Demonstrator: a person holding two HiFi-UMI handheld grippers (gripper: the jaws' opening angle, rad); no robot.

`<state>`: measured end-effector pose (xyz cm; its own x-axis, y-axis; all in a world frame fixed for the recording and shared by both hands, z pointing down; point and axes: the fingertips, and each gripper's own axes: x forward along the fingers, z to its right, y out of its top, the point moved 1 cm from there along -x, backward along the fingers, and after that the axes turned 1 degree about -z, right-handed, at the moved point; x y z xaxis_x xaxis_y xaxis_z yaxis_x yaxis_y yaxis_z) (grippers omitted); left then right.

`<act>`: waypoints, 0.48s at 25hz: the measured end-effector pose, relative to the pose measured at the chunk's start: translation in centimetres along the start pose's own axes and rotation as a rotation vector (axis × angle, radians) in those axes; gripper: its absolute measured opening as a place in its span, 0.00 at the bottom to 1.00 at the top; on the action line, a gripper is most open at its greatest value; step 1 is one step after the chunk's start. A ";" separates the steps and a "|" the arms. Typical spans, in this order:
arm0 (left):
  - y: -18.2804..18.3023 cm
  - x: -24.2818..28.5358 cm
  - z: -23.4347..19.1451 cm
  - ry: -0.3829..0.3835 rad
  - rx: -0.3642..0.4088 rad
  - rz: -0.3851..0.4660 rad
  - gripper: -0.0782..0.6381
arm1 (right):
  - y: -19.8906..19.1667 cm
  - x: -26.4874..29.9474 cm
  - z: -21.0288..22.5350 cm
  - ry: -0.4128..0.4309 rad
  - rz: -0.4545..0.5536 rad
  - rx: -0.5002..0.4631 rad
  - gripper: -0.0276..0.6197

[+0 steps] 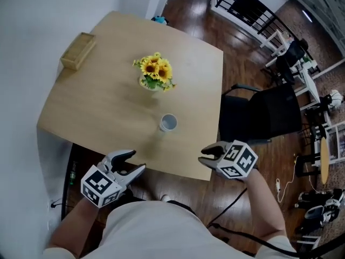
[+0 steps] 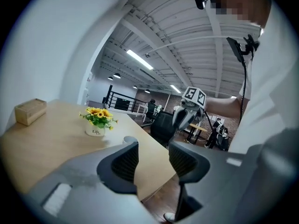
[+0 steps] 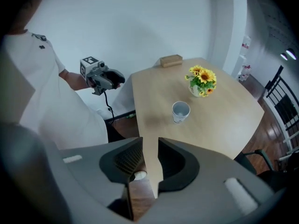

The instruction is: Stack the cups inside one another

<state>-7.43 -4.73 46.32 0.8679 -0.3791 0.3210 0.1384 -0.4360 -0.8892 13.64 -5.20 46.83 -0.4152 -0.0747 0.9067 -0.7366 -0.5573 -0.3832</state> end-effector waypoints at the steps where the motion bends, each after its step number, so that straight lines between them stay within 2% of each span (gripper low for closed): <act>1: 0.1 0.5 0.9 0.010 0.003 0.001 0.41 | -0.8 -0.6 -0.6 -0.010 0.050 0.008 0.22; 4: 0.0 2.5 4.1 0.044 0.005 0.003 0.41 | -4.1 -2.4 -2.7 -0.033 0.196 0.045 0.26; 9: 0.3 6.5 12.3 0.097 -0.007 0.046 0.41 | -10.9 -6.8 -6.3 -0.054 0.439 0.097 0.28; 12: -0.3 8.2 17.0 0.115 0.015 0.030 0.41 | -14.8 -9.1 -7.9 -0.059 0.546 0.104 0.29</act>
<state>7.75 6.18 43.70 0.8114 -0.4834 0.3285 0.1210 -0.4109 -0.9036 24.13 10.29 42.86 -0.6891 -0.4199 0.5906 -0.3650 -0.5029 -0.7835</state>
